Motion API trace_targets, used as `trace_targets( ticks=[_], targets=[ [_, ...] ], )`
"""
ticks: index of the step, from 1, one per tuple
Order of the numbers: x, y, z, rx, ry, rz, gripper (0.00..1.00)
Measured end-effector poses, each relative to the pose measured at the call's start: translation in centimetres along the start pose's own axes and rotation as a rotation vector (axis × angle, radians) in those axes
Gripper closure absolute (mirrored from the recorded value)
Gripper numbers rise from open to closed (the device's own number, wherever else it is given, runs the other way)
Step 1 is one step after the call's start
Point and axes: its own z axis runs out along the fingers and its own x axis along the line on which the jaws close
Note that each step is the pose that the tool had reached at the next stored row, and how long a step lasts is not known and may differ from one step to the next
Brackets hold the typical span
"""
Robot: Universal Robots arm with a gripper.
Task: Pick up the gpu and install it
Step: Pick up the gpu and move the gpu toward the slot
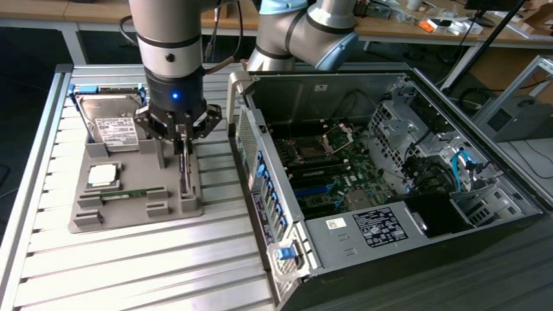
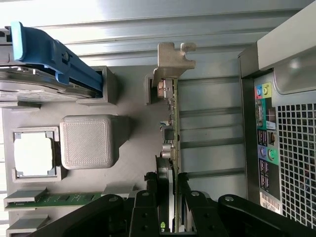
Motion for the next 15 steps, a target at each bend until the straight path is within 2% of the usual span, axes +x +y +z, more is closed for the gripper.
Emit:
trace_targets(
  ticks=[15],
  targets=[
    [-0.02, 0.02, -0.65, -0.0001, -0.0001, 0.0, 0.73]
  ],
)
